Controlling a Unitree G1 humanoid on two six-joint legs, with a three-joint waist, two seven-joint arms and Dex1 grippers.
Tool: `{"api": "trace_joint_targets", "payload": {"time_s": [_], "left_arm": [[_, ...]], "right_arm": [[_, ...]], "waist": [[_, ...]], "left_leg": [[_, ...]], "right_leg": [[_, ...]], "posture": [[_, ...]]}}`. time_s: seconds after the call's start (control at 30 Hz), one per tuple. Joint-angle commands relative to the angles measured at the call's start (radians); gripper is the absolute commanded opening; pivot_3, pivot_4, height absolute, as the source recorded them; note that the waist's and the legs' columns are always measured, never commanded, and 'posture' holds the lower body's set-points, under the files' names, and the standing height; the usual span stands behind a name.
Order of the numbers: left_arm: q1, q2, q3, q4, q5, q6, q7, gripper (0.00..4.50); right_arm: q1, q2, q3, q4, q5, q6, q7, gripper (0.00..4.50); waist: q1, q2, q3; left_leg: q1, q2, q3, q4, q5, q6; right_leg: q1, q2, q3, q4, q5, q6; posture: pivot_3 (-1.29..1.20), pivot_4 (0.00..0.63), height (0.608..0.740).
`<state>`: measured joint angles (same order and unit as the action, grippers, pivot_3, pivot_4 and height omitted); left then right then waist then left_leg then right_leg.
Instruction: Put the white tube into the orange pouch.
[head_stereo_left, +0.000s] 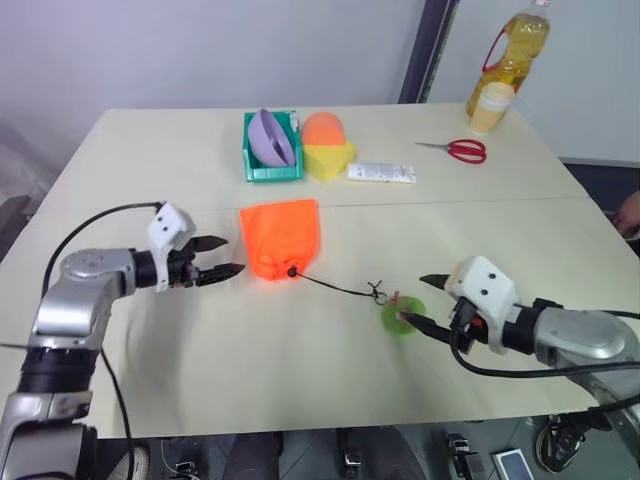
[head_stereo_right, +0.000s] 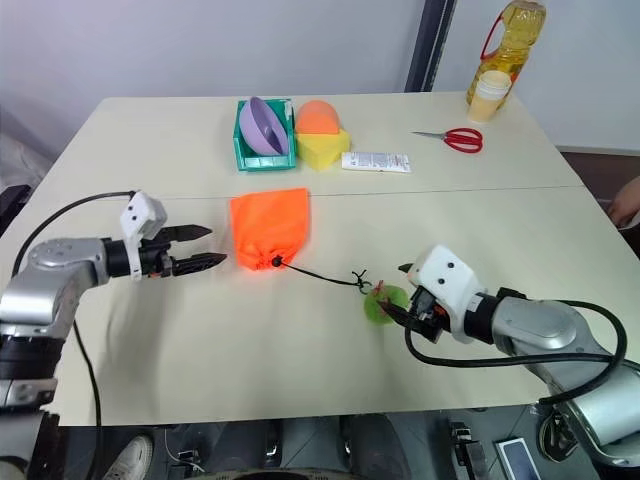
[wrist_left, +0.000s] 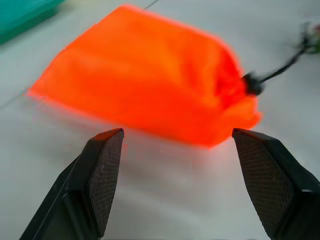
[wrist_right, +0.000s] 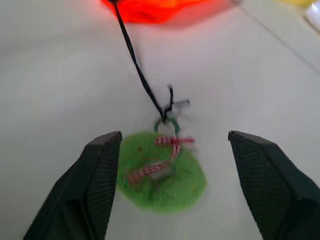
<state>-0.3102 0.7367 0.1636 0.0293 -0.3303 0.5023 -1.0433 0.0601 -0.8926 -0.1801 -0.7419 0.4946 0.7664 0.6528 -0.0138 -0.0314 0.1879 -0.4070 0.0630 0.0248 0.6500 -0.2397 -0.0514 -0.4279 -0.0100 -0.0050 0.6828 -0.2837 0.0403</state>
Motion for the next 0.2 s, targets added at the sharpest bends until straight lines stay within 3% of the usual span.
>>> {"api": "trace_joint_targets", "payload": {"time_s": [0.03,0.2], "left_arm": [[0.062,0.016,0.084,-0.066,-0.025,0.010,0.064,3.70],[0.179,0.008,0.134,-0.134,-0.043,-0.004,0.108,3.70]], "right_arm": [[0.014,0.031,-0.073,0.036,0.017,-0.069,0.032,3.53],[0.043,0.050,-0.094,0.181,-0.018,-0.188,0.111,3.53]], "waist": [[0.001,0.000,0.000],[0.003,-0.001,0.000]], "left_leg": [[0.000,0.000,0.000,0.000,0.000,0.000],[0.001,0.000,0.000,0.000,0.000,0.000]], "right_leg": [[0.000,0.000,0.000,0.000,0.000,0.000],[0.002,0.000,0.000,0.000,0.000,0.000]], "posture": [[0.00,0.150,0.726],[0.00,0.150,0.726]]}}
